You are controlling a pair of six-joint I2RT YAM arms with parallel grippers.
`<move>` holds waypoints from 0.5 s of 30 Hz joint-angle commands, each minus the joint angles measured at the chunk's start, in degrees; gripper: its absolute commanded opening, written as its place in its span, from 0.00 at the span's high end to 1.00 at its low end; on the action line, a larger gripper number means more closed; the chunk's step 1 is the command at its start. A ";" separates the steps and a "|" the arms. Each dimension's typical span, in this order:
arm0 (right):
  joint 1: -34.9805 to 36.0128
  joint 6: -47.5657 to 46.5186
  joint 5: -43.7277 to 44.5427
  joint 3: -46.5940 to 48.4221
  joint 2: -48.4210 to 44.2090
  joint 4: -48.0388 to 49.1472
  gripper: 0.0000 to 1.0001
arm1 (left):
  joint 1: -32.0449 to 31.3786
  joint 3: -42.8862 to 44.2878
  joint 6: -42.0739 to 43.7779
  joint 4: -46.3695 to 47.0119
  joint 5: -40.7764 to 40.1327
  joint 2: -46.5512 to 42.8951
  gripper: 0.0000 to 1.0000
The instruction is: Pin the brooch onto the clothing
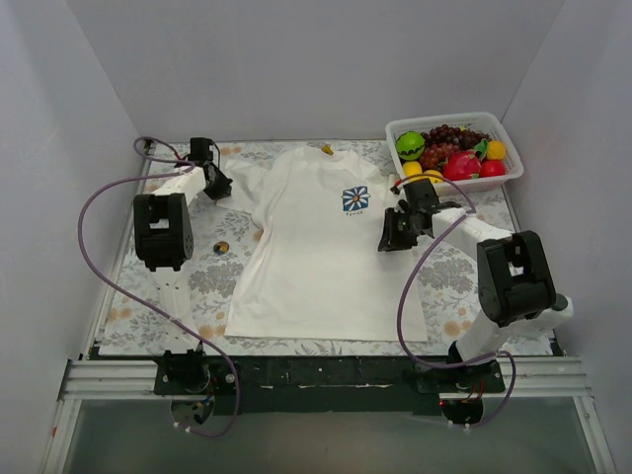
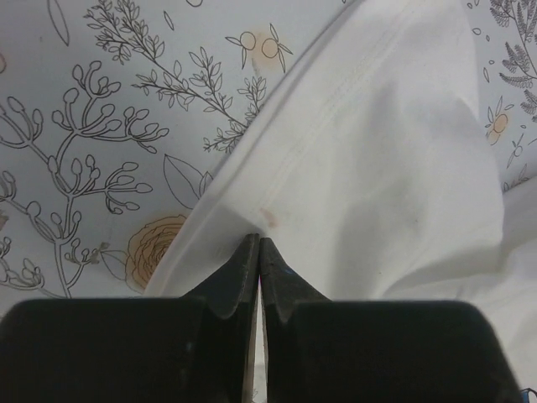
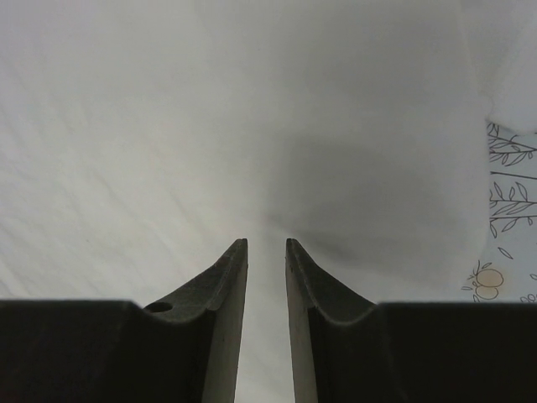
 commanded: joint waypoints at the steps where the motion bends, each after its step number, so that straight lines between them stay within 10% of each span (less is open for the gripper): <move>1: 0.17 0.19 0.42 3.61 1.63 1.93 0.67 | -0.12 2.92 0.32 -4.30 -1.79 1.76 1.00; 15: 0.17 1.50 1.39 1.94 3.83 2.02 0.67 | 2.78 5.64 0.41 -12.21 -12.95 0.71 1.00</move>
